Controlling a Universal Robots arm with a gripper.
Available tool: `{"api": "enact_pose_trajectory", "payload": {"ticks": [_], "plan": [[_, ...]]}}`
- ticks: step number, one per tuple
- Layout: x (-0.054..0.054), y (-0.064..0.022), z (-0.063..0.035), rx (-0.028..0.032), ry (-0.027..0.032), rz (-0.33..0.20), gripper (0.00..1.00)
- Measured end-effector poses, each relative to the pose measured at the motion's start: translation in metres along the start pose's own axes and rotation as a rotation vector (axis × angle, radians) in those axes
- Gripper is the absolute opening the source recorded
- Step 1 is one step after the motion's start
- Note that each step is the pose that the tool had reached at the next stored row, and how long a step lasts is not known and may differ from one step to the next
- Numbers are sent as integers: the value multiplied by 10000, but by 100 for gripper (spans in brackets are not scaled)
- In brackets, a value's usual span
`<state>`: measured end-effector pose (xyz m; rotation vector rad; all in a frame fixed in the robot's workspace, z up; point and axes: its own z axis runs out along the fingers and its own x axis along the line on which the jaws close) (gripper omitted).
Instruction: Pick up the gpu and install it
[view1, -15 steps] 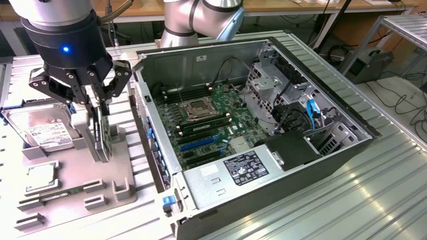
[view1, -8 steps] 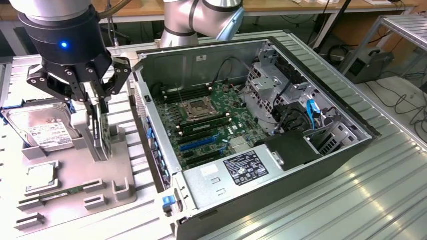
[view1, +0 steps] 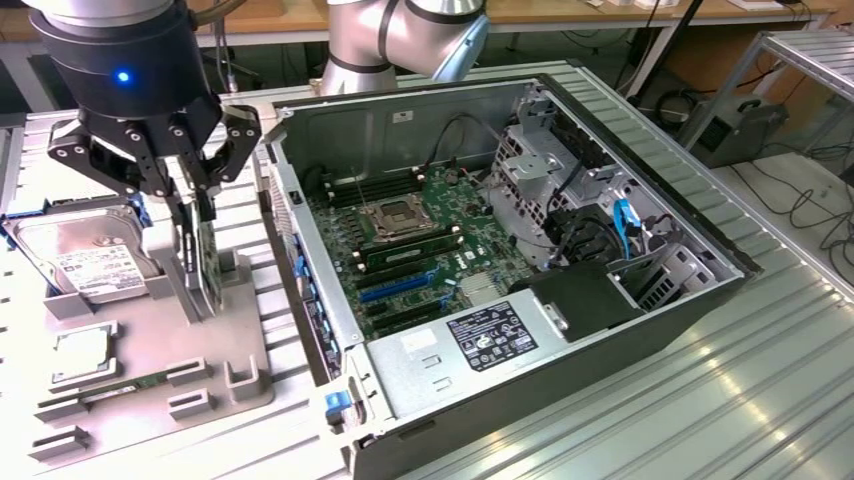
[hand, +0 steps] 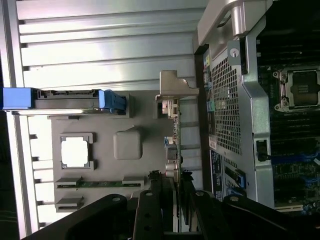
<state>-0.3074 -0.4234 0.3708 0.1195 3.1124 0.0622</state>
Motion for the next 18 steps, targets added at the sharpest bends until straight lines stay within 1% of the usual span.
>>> {"api": "enact_pose_trajectory", "payload": {"ticks": [18], "plan": [[-3, 14, -154, 0, 0, 0, 27]]}}
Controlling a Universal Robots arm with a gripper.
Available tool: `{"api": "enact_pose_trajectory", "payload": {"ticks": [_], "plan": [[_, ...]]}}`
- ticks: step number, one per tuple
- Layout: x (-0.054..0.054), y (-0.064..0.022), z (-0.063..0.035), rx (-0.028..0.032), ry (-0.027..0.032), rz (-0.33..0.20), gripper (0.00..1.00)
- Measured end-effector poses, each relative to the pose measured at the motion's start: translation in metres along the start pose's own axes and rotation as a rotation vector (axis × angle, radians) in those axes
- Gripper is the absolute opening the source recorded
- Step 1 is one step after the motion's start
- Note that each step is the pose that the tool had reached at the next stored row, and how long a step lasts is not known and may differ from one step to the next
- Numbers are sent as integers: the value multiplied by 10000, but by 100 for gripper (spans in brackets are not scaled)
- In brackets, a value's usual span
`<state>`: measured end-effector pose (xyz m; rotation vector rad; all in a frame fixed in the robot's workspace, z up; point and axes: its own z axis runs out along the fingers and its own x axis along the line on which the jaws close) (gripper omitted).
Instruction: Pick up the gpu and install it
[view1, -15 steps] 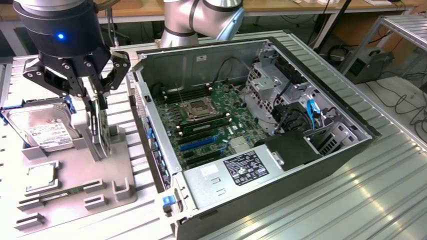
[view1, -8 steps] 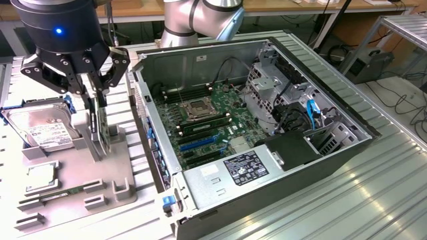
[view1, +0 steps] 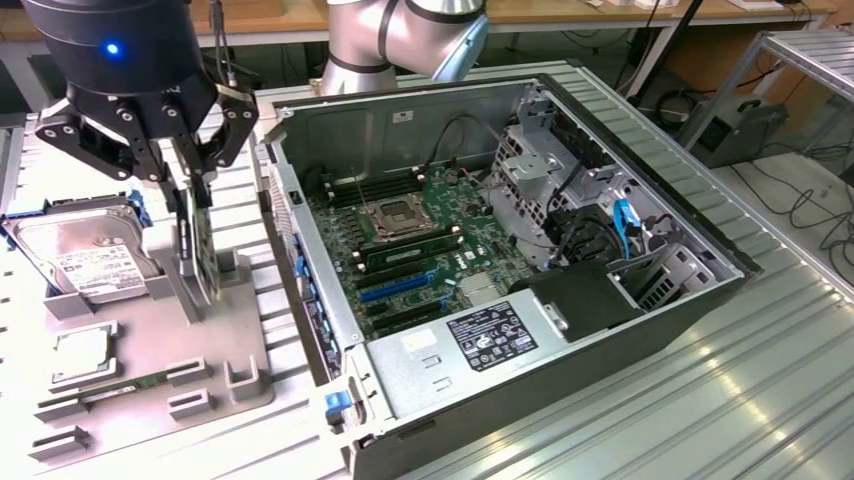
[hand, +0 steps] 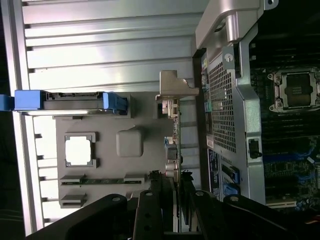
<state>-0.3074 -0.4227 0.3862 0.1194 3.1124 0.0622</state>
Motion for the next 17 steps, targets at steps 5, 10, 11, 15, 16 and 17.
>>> {"api": "enact_pose_trajectory", "payload": {"ticks": [5, 10, 11, 15, 16, 17], "plan": [[-1, 5, -54, -1, 0, 0, 27], [-2, 9, -101, 0, 0, 0, 27], [-2, 10, -113, 0, 0, 0, 27], [-3, 13, -160, 1, 1, 0, 27], [-4, 14, -169, 0, 0, 0, 27], [-4, 15, -181, 0, 0, 0, 27]]}}
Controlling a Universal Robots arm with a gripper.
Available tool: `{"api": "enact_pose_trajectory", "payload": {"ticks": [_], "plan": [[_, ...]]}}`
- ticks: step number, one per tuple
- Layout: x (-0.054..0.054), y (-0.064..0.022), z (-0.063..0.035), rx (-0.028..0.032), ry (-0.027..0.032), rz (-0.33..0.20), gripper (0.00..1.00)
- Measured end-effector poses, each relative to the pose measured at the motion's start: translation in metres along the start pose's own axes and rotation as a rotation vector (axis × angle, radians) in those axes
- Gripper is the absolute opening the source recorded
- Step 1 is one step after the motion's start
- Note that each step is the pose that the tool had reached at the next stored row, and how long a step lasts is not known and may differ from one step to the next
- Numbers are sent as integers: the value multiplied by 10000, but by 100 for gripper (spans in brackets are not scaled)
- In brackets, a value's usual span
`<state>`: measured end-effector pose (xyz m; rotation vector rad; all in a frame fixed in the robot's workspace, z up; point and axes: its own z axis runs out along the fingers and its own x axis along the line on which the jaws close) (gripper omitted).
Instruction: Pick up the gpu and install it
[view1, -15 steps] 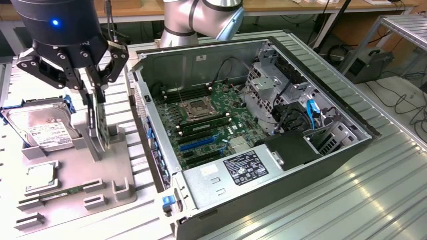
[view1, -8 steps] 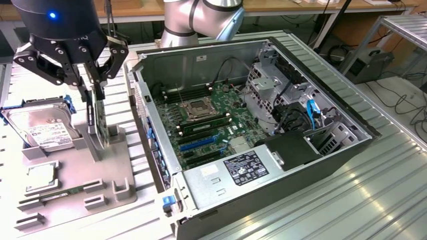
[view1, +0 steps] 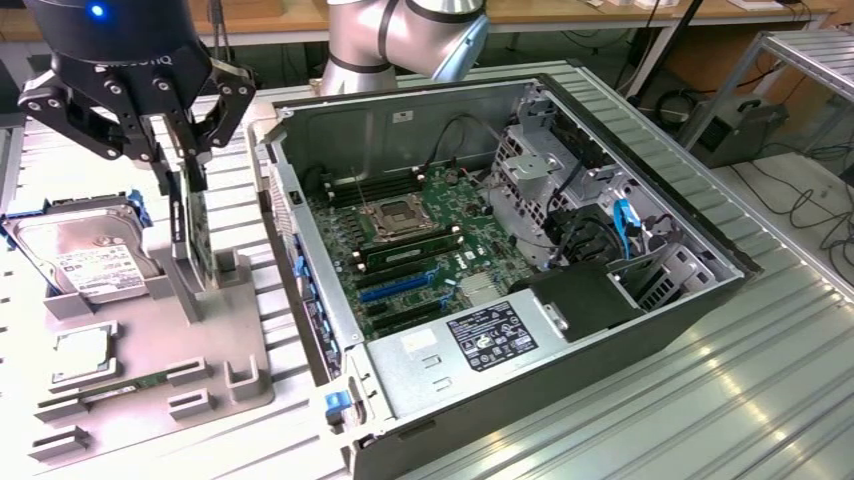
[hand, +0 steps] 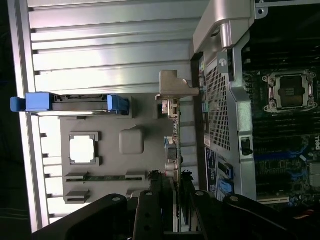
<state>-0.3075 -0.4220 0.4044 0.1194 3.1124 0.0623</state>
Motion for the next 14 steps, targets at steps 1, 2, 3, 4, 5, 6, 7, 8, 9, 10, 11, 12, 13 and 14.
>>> {"api": "enact_pose_trajectory", "payload": {"ticks": [1, 2, 3, 4, 5, 6, 7, 8, 9, 10, 11, 12, 13, 14], "plan": [[-1, 1, -16, 0, 0, 0, 27], [-1, 2, -29, 0, 0, 0, 27], [-1, 3, -39, 0, 0, 0, 27], [-1, 4, -51, 0, 0, 0, 27], [-2, 5, -60, 0, 0, 0, 27], [-2, 5, -70, 0, 0, 0, 27], [-2, 6, -80, 0, 0, 0, 27], [-2, 6, -90, 1, 1, 0, 27], [-2, 7, -98, 1, 0, 0, 27], [-2, 7, -106, 0, 0, 0, 27], [-3, 8, -124, 1, 0, 0, 27], [-3, 9, -134, 0, 0, 0, 27], [-3, 10, -141, 0, 0, 0, 27], [-3, 10, -153, 0, 0, 0, 27]]}}
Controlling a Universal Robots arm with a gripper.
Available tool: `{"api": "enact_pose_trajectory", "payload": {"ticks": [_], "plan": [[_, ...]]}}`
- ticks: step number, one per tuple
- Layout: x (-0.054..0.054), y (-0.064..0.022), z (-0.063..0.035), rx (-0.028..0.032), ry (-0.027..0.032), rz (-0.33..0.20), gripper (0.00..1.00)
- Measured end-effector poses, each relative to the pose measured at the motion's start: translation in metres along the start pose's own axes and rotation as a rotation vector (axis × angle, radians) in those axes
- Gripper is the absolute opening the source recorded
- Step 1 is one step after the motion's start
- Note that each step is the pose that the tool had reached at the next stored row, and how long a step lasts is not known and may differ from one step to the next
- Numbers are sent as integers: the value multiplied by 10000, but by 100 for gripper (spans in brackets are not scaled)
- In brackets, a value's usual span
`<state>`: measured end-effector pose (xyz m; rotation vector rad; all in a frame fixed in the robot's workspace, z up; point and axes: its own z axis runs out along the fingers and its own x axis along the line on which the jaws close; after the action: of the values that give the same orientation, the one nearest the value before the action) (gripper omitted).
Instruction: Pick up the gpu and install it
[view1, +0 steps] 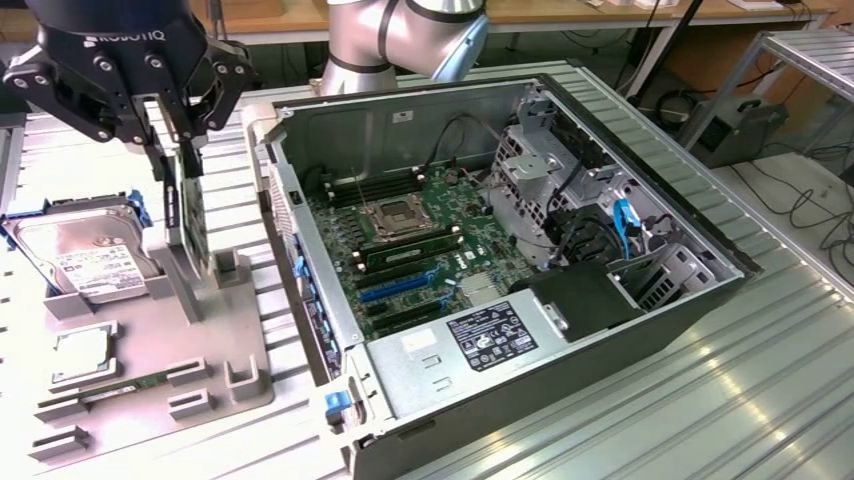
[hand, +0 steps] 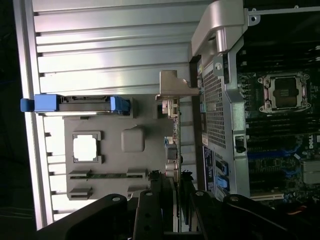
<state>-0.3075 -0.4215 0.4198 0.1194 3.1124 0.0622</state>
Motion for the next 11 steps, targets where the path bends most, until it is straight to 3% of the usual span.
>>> {"api": "enact_pose_trajectory", "payload": {"ticks": [11], "plan": [[-3, 8, -113, 0, 0, 0, 27]]}}
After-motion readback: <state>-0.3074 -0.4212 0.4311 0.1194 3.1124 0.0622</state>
